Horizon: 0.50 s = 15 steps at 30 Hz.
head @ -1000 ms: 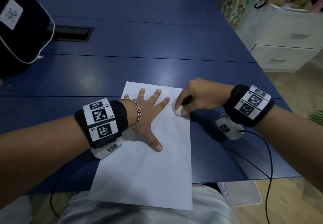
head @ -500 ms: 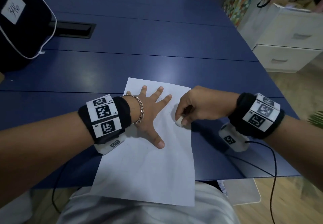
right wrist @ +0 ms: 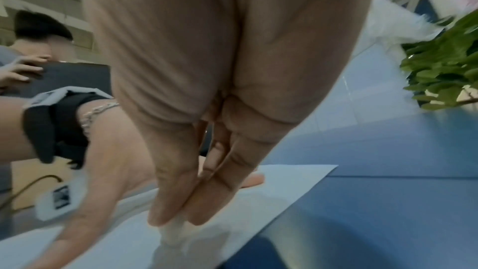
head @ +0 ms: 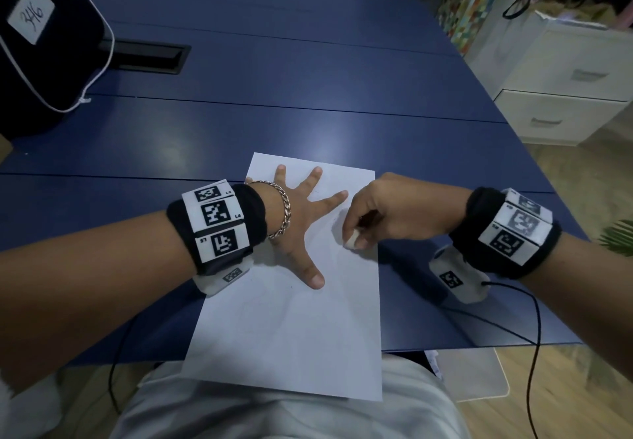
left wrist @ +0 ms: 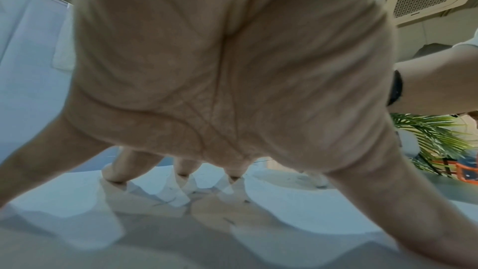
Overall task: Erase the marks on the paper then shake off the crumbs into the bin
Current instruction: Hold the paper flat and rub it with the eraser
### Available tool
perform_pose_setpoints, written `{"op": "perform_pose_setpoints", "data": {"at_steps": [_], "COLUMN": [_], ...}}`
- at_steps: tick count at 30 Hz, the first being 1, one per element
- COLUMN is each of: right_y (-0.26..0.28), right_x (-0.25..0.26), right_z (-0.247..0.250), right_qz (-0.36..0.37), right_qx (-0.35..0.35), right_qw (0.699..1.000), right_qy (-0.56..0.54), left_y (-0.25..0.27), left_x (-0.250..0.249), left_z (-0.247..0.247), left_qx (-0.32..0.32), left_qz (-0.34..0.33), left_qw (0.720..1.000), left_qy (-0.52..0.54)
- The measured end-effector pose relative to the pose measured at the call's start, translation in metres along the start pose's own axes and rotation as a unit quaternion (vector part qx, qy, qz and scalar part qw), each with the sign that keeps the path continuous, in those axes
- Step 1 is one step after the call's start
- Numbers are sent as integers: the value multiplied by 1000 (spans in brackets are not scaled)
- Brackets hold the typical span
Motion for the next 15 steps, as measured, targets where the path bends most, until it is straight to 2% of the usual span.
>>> {"op": "perform_pose_setpoints", "data": {"at_steps": [2, 6, 11, 15], "right_y": [1, -3, 3, 12], "right_x": [3, -14, -17, -12], "right_z": [-1, 8, 1, -10], "right_qz": [14, -26, -17, -18], "right_qx": [15, -32, -62, -53], "right_qw": [1000, 999, 996, 995], "right_qy": [11, 13, 60, 77], "left_y": [-1, 0, 0, -3], "left_x": [1, -1, 1, 1], "left_z": [0, 0, 0, -1], "left_qx": [0, -2, -4, -4], "left_qz": [0, -3, -1, -5], "left_qw": [1000, 1000, 1000, 1000], "left_qy": [-1, 6, 7, 4]}}
Point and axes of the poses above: each hand's wrist, its own y-axis away from the middle knuckle, its own z-axis out of the back of the hand, x = y × z, the point moved 4 cm from there along -y, towards the middle knuckle, and after that the axes turned 11 degrees about y, right-handed, at the moved point
